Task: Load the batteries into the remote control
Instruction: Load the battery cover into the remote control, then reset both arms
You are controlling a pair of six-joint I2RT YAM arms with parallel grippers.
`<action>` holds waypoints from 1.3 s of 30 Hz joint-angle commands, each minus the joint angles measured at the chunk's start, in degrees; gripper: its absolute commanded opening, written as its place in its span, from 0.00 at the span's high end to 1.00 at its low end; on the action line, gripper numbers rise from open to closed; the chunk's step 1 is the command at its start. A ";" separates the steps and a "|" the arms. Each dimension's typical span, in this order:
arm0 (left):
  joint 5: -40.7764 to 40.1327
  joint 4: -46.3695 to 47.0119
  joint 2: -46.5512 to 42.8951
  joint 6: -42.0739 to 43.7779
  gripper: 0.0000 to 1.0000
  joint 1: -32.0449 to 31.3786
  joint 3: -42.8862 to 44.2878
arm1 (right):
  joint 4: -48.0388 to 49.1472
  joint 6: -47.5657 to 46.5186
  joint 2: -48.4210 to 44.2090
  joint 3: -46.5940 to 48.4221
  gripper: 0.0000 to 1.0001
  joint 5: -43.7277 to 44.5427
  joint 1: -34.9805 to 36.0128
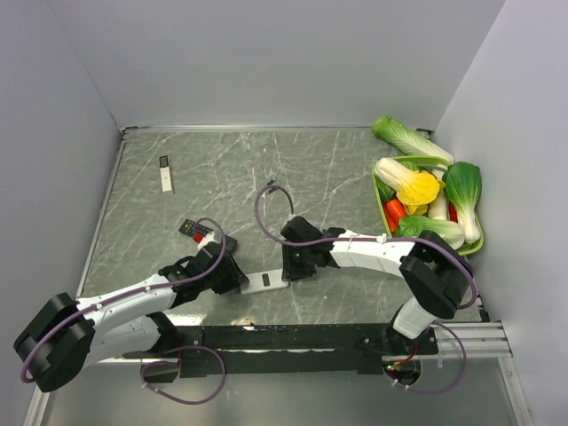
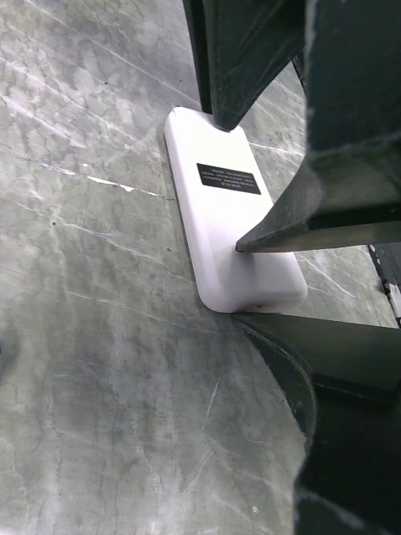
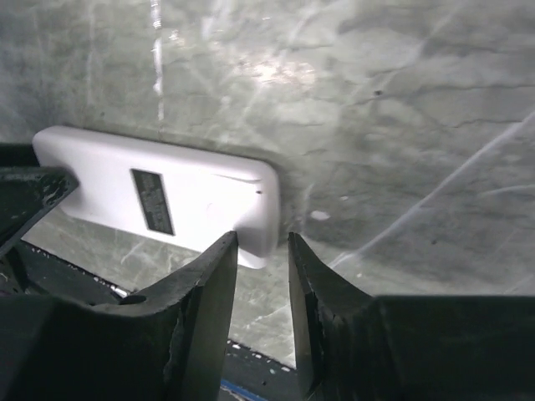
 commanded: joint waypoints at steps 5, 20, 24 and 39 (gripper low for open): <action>1.66 -0.13 0.96 -0.11 0.62 -0.62 0.20 | 7.38 1.73 -2.17 -4.68 0.71 -4.47 -2.44; 3.24 2.33 2.54 0.06 0.63 -0.62 0.03 | 10.12 1.30 4.42 -4.52 0.92 -11.86 -1.39; 3.33 2.77 2.55 0.06 0.63 -0.62 -0.06 | 9.41 1.47 5.92 -2.05 0.91 -11.60 0.37; -10.98 -10.58 -10.72 0.94 0.34 0.52 4.94 | -0.87 -10.99 -13.57 2.52 0.51 4.58 -0.94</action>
